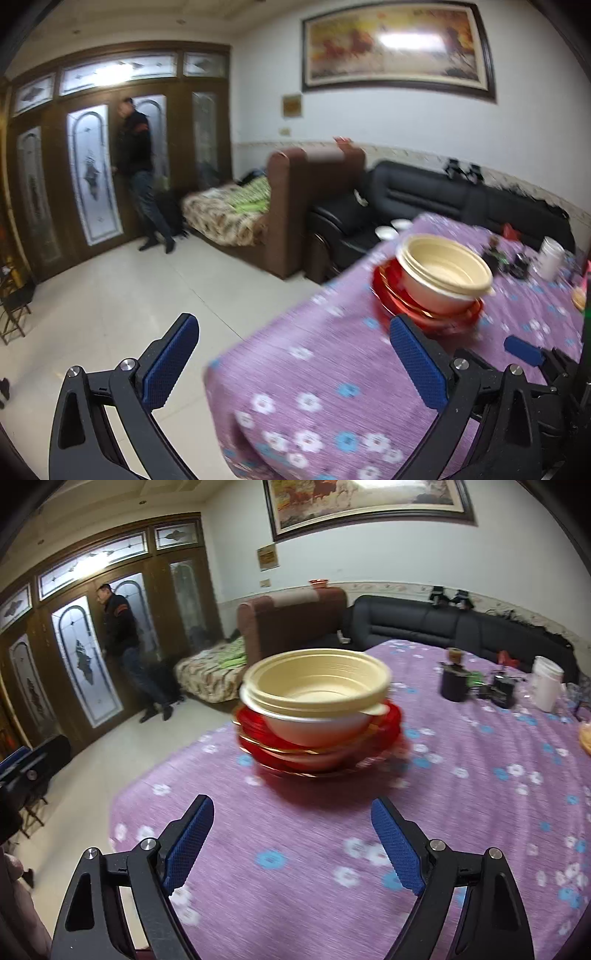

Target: Organize plates and bowls

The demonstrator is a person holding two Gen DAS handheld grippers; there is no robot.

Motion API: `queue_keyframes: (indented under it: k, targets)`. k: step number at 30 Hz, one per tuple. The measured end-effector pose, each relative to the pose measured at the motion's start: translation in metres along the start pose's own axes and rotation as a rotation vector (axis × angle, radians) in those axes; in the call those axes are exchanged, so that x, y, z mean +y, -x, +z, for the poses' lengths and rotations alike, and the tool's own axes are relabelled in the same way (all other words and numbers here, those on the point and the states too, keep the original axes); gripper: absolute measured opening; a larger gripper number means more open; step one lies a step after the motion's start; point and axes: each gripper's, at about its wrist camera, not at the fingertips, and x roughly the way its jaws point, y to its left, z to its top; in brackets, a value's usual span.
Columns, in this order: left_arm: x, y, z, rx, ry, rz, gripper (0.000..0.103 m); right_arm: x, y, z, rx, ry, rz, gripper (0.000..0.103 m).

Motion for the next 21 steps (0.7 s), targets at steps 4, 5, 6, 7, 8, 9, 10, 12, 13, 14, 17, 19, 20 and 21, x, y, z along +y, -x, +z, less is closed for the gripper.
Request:
queue_keyframes:
  k: [4,5,6,7,8,9,10,12,13,14,17,19,20,21]
  targets:
    - [0.018,-0.001,0.004,-0.017,0.038,0.033,0.103,0.024,-0.007,0.001,-0.001,0.029,0.035,0.09]
    - [0.023,-0.003,0.005,-0.017,0.053,0.043,0.103,0.028,-0.008,0.0,0.0,0.033,0.041,0.09]
    - [0.027,-0.003,0.007,-0.017,0.062,0.045,0.103,0.033,-0.009,-0.001,0.002,0.039,0.045,0.09]
    - [0.032,-0.004,0.007,-0.019,0.073,0.045,0.103,0.035,-0.01,-0.002,0.004,0.045,0.046,0.09]
    - [0.035,-0.004,0.008,-0.024,0.085,0.046,0.103,0.038,-0.011,-0.004,0.008,0.051,0.045,0.09]
    - [0.038,-0.003,0.008,-0.029,0.091,0.049,0.103,0.04,-0.012,-0.005,0.011,0.054,0.045,0.09]
    - [0.039,-0.003,0.008,-0.035,0.095,0.053,0.103,0.041,-0.013,-0.007,0.014,0.055,0.045,0.09]
    - [0.039,-0.003,0.006,-0.04,0.101,0.058,0.103,0.042,-0.015,-0.009,0.02,0.058,0.044,0.09]
    - [0.039,-0.003,0.004,-0.041,0.099,0.059,0.103,0.042,-0.016,-0.01,0.022,0.059,0.042,0.09]
    - [0.037,-0.004,0.002,-0.043,0.096,0.06,0.103,0.042,-0.016,-0.012,0.024,0.059,0.039,0.09]
    - [0.028,-0.002,-0.002,-0.07,0.087,0.069,0.103,0.039,-0.014,-0.015,0.025,0.053,0.037,0.09]
    - [0.022,0.001,-0.003,-0.092,0.087,0.064,0.103,0.036,-0.008,-0.017,0.01,0.049,0.031,0.09]
    - [0.016,0.002,-0.005,-0.105,0.084,0.055,0.103,0.034,-0.003,-0.018,-0.003,0.043,0.027,0.09]
    - [0.013,0.003,-0.006,-0.11,0.081,0.049,0.103,0.031,0.002,-0.019,-0.014,0.036,0.02,0.09]
